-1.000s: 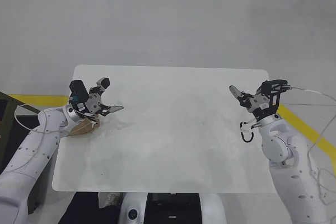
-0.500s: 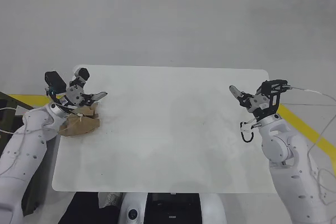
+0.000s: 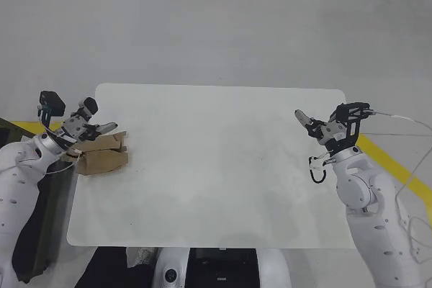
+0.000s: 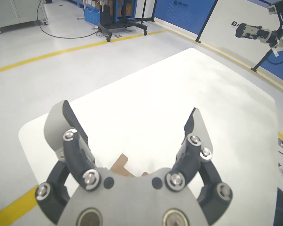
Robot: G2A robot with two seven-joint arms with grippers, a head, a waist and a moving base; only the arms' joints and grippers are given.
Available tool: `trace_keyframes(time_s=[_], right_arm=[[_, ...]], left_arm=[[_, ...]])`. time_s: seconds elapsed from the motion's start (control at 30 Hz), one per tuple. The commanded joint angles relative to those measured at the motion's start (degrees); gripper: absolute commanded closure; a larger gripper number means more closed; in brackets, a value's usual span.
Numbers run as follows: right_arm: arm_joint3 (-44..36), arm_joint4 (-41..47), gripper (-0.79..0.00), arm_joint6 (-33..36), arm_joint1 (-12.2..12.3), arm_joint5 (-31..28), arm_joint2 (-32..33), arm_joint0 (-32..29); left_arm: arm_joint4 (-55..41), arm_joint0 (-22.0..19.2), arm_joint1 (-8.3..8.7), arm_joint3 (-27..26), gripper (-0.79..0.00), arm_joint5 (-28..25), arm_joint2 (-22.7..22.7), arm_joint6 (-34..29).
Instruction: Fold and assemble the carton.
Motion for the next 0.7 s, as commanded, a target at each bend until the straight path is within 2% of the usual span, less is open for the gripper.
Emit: trace_keyframes(time_s=[0.0, 0.2, 0.67], right_arm=[[0.0, 0.0, -0.785, 0.0, 0.0, 0.0, 0.0, 0.0], [0.0, 0.0, -0.785, 0.0, 0.0, 0.0, 0.0, 0.0], [0.0, 0.0, -0.785, 0.0, 0.0, 0.0, 0.0, 0.0]], left_arm=[[-4.6, 0.3, 0.37, 0.5, -0.785, 0.0, 0.2, -3.3], [-20.8, -0.7, 1.63, 3.4, -0.785, 0.0, 0.8, -15.3], [-21.7, -0.8, 1.69, 3.5, -0.785, 0.0, 0.8, -15.9]])
